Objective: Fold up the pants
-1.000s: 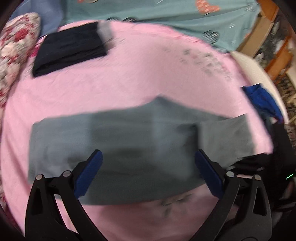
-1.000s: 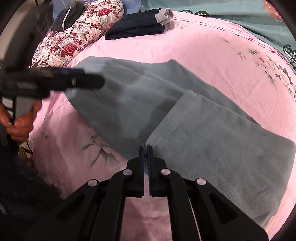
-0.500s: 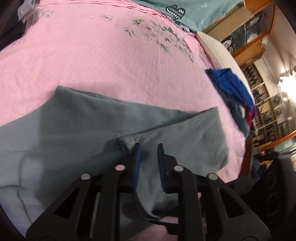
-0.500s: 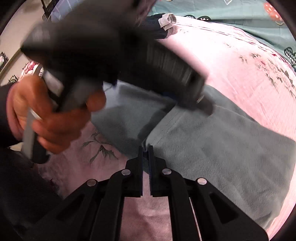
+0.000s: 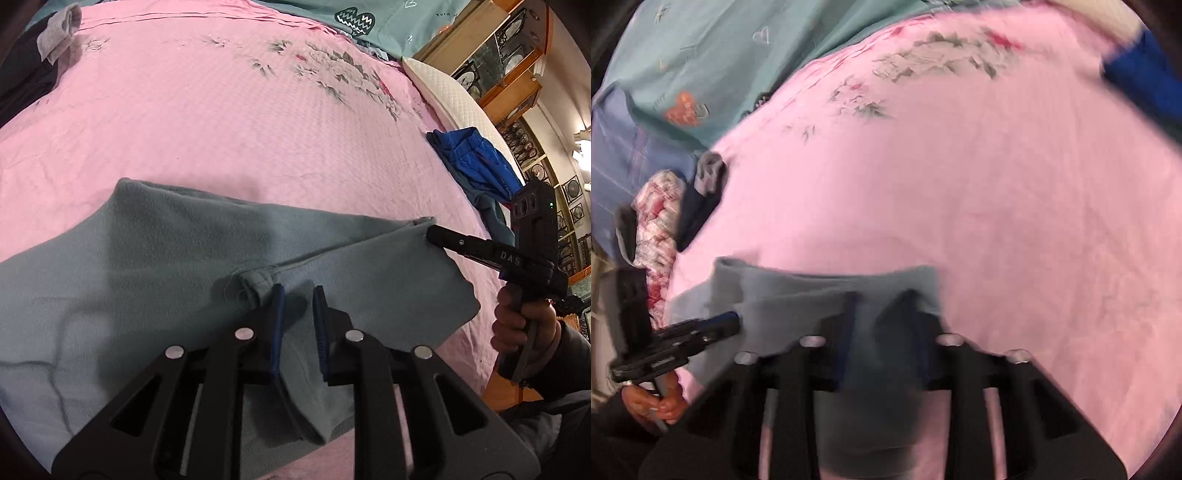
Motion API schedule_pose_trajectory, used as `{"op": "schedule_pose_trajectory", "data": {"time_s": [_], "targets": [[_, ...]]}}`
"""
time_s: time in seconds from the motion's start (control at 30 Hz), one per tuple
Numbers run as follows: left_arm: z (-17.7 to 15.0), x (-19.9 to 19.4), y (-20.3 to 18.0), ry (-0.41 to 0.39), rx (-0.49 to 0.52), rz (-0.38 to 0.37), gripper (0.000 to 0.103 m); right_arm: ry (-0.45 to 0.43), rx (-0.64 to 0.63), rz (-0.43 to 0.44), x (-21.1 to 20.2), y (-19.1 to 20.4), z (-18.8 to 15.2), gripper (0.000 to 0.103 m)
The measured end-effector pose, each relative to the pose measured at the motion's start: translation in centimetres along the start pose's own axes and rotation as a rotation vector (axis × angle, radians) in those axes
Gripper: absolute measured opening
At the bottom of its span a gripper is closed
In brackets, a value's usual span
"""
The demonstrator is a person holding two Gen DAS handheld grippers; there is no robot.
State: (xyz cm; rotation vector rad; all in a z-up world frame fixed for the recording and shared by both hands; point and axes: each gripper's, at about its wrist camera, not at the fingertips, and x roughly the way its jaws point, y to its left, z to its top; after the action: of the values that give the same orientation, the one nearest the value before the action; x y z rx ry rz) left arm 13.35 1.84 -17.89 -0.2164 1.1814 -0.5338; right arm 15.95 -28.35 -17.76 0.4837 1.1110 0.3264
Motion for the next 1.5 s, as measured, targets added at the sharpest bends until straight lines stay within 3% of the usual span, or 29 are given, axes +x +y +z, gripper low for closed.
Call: {"op": "schedule_pose_trajectory", "data": {"time_s": [0.07, 0.23, 0.33, 0.4, 0.5, 0.57, 0.63, 0.67, 0.7, 0.8, 0.87, 0.93, 1.0, 1.1, 1.13, 1.17, 1.23, 1.4, 1.5], "targets": [[0.1, -0.1, 0.0, 0.003, -0.01, 0.002, 0.017, -0.01, 0.007, -0.008, -1.6, 0.1, 0.4, 0.013], [0.2, 0.0, -0.5, 0.001, 0.0, 0.028, 0.017, 0.03, -0.197, 0.062, -4.1, 3.5, -1.8, 0.015], [0.1, 0.1, -0.6, 0.0, -0.006, 0.037, 0.017, 0.159, -0.314, -0.047, -1.9, 4.1, -4.5, 0.014], [0.1, 0.2, -0.5, 0.003, -0.012, 0.037, 0.017, 0.144, -0.399, -0.064, -1.9, 4.2, -5.7, 0.012], [0.2, 0.1, -0.5, 0.006, -0.008, 0.035, 0.017, 0.165, -0.383, -0.069, -2.6, 4.3, -4.9, 0.015], [0.2, 0.1, -0.5, 0.007, -0.004, 0.038, 0.017, 0.128, -0.438, -0.067, -3.8, 5.0, -4.9, 0.017], [0.2, 0.1, -0.5, 0.005, -0.002, 0.038, 0.017, 0.174, -0.483, -0.094, -3.1, 5.0, -5.3, 0.026], [0.2, 0.2, -0.5, 0.006, -0.001, 0.038, 0.017, 0.218, -0.509, -0.141, -2.1, 4.6, -6.0, 0.026], [0.2, 0.3, -0.5, 0.011, -0.001, 0.039, 0.017, 0.207, -0.544, -0.142, -2.0, 4.3, -6.5, 0.026], [0.2, 0.1, -0.6, 0.006, -0.005, 0.038, 0.017, 0.225, -0.505, -0.117, -2.7, 4.9, -5.6, 0.027], [0.3, 0.0, -0.7, 0.007, -0.016, 0.035, 0.019, 0.173, -0.492, -0.076, -3.3, 5.7, -4.9, 0.032], [0.3, -0.1, -1.0, 0.004, -0.019, 0.032, 0.026, 0.134, -0.482, -0.088, -2.7, 5.8, -4.4, 0.052], [0.3, -0.3, -1.7, 0.004, -0.001, 0.035, 0.036, 0.2, -0.474, -0.193, -0.2, 4.8, -4.7, 0.057], [0.2, -1.5, -3.2, -0.021, 0.073, 0.094, 0.066, 0.206, -0.467, -0.237, 0.2, 5.3, -4.7, 0.062], [0.1, -2.6, -3.8, -0.062, 0.11, 0.155, 0.086, 0.217, -0.457, -0.237, 0.0, 5.5, -4.6, 0.062], [0.1, -3.6, -4.2, -0.099, 0.132, 0.207, 0.093, 0.219, -0.453, -0.242, -0.2, 5.9, -4.5, 0.062], [0.2, -5.5, -4.1, -0.145, 0.142, 0.253, 0.093, 0.196, -0.469, -0.258, -0.5, 7.3, -4.4, 0.063], [0.5, -8.9, -0.6, -0.148, 0.025, 0.352, 0.096, 0.126, -0.537, -0.285, -0.3, 11.6, -3.4, 0.07], [0.1, -10.6, 1.7, -0.16, -0.035, 0.389, 0.096, 0.087, -0.585, -0.248, 0.2, 15.2, -2.7, 0.071]]}}
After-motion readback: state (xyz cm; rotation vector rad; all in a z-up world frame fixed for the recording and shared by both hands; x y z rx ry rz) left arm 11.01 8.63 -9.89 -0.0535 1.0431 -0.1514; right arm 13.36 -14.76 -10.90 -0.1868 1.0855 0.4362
